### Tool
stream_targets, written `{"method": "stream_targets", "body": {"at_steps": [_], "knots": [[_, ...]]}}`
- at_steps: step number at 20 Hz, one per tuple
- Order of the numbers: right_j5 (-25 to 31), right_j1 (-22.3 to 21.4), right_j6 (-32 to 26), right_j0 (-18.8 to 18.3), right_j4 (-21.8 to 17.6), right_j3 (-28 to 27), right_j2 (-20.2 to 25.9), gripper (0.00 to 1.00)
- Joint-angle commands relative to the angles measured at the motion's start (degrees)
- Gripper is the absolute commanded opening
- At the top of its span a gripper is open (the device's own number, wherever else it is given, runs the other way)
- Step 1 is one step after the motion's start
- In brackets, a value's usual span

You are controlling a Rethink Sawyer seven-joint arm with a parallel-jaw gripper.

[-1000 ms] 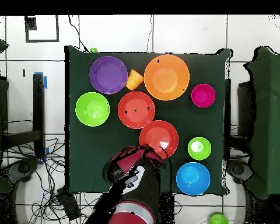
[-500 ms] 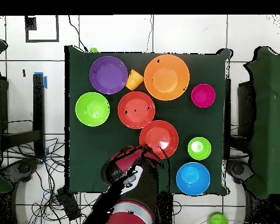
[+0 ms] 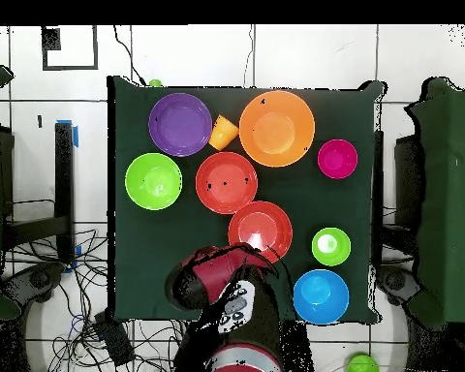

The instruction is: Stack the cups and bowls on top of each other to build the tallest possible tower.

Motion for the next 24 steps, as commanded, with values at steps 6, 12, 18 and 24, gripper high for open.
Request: {"method": "stream_targets", "body": {"at_steps": [6, 12, 18, 24], "knots": [[27.40, -11.45, -7.20, 2.16, 4.65, 2.14, 9.78, 1.00], [24.45, -13.07, -8.75, -1.48, 0.32, 5.31, 10.09, 1.00], [21.85, -19.06, -17.29, -11.24, -2.28, 11.90, 13.07, 1.00], [19.25, -23.46, -26.93, -26.01, -5.40, 18.63, 20.72, 1.00]]}}
